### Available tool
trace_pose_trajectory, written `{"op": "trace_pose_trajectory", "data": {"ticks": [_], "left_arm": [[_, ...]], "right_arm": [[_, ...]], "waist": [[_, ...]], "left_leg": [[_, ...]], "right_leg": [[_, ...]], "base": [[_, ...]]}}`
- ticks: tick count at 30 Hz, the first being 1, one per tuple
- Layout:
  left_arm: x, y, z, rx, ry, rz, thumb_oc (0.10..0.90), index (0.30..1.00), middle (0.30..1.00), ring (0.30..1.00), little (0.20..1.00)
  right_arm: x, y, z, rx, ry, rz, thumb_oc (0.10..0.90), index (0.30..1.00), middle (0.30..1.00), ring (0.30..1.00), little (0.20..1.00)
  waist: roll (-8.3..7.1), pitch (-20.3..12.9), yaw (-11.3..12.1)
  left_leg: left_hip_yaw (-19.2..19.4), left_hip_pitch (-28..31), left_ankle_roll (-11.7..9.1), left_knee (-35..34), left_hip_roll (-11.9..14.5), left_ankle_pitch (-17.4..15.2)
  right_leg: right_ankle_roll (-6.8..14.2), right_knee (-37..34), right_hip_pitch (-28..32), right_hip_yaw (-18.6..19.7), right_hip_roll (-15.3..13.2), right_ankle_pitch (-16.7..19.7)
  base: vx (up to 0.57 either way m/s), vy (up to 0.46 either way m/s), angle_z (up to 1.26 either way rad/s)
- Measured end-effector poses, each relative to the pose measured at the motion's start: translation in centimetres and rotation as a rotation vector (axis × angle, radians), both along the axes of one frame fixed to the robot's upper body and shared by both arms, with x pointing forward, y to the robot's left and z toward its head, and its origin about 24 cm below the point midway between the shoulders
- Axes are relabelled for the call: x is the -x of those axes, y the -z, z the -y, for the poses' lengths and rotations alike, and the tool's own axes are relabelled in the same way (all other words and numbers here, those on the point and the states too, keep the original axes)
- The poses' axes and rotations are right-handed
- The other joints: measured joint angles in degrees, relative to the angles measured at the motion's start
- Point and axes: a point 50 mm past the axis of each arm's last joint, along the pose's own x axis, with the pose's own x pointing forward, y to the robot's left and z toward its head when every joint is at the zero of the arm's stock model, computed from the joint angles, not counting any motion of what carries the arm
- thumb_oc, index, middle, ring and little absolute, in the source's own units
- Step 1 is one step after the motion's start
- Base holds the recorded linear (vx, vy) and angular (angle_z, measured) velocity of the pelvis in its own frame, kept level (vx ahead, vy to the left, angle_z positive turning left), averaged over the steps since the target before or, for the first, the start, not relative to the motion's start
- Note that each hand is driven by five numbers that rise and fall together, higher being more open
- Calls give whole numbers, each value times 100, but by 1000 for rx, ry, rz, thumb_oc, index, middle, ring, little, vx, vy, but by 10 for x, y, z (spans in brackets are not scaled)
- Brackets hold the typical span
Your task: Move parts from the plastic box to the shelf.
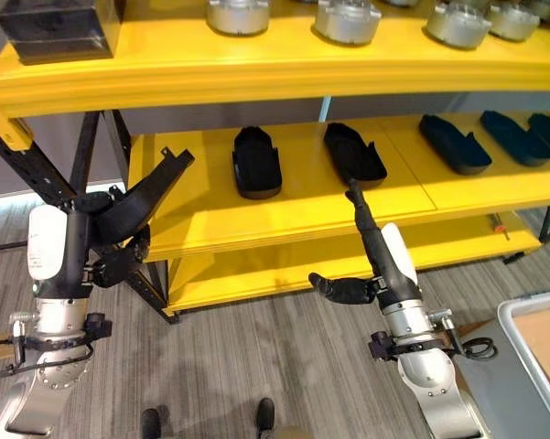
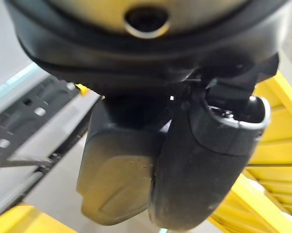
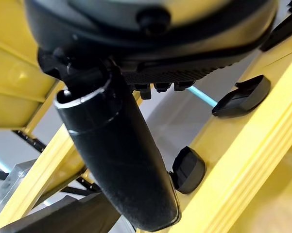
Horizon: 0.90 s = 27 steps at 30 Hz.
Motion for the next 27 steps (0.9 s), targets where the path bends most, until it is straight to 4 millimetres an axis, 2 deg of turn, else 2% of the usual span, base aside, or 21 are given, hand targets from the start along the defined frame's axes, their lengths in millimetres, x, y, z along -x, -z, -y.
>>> {"op": "trace_pose_trajectory", "data": {"ticks": [1, 3, 4, 6, 8, 11, 16, 23, 27], "left_arm": [[-1, 0, 4, 2, 15, 0, 400, 300, 300, 300, 300], [-2, -1, 13, 7, 55, 9, 400, 300, 300, 300, 300], [-4, -4, 17, 6, 78, 24, 400, 300, 300, 300, 300], [-5, -8, 21, 10, 99, 45, 400, 300, 300, 300, 300], [-6, -9, 20, 11, 89, 46, 400, 300, 300, 300, 300], [-6, -7, 17, 11, 69, 33, 400, 300, 300, 300, 300], [-6, -8, 17, 10, 65, 36, 400, 300, 300, 300, 300], [-12, -12, 26, 20, 91, 52, 400, 300, 300, 300, 300], [-21, -25, 36, 30, 111, 109, 400, 300, 300, 300, 300]], "right_arm": [[0, 0, 1, 2, 3, 2, 900, 1000, 1000, 1000, 1000], [0, -1, 2, 15, 6, 0, 900, 1000, 1000, 1000, 1000], [2, 1, 2, 12, 9, -6, 900, 1000, 1000, 1000, 1000], [3, 7, -4, 5, -13, -30, 900, 1000, 1000, 1000, 1000], [3, 11, -10, -8, -40, -45, 900, 1000, 1000, 1000, 1000], [3, 11, -11, -7, -43, -47, 900, 1000, 1000, 1000, 1000], [3, 11, -10, -6, -43, -47, 900, 1000, 1000, 1000, 1000], [3, 10, -10, 1, -46, -45, 900, 1000, 1000, 1000, 1000], [2, 12, -17, 2, -77, -55, 900, 1000, 1000, 1000, 1000]], "waist": [[139, -3, -52], [522, -17, -161], [606, -9, -276], [465, -16, -201], [323, -19, -138], [283, -25, -16], [205, -67, -85], [206, -68, -251], [206, -70, -328]], "left_leg": [[169, 83, 21, 0, -67, 91], [360, 331, 100, 10, -265, 380], [516, 325, 24, 13, -270, 158], [552, 334, 40, 15, -483, 85], [707, 355, 237, 14, -799, -42], [900, 461, 349, 12, -955, -119], [1047, 496, 367, 13, -969, -129], [1089, 504, 356, 12, -862, -121], [1203, 430, 312, 12, -801, -90]], "right_leg": [[-3, -16, 25, 7, -1, 74], [172, -17, 59, 65, 75, 87], [248, -18, 82, 28, 50, 84], [397, -20, 14, 128, -160, 134], [591, -25, -50, 310, -471, 183], [680, -26, -57, 436, -616, 229], [702, -26, -129, 598, -584, 271], [677, -27, -164, 689, -475, 283], [624, -25, -308, 743, -407, 334]], "base": [[107, 130, -24], [82, 110, -12], [48, 80, 3], [41, 76, -9], [53, 80, -23], [28, 30, -24], [5, -12, -18], [-13, -29, -7], [-20, -49, -14]]}}
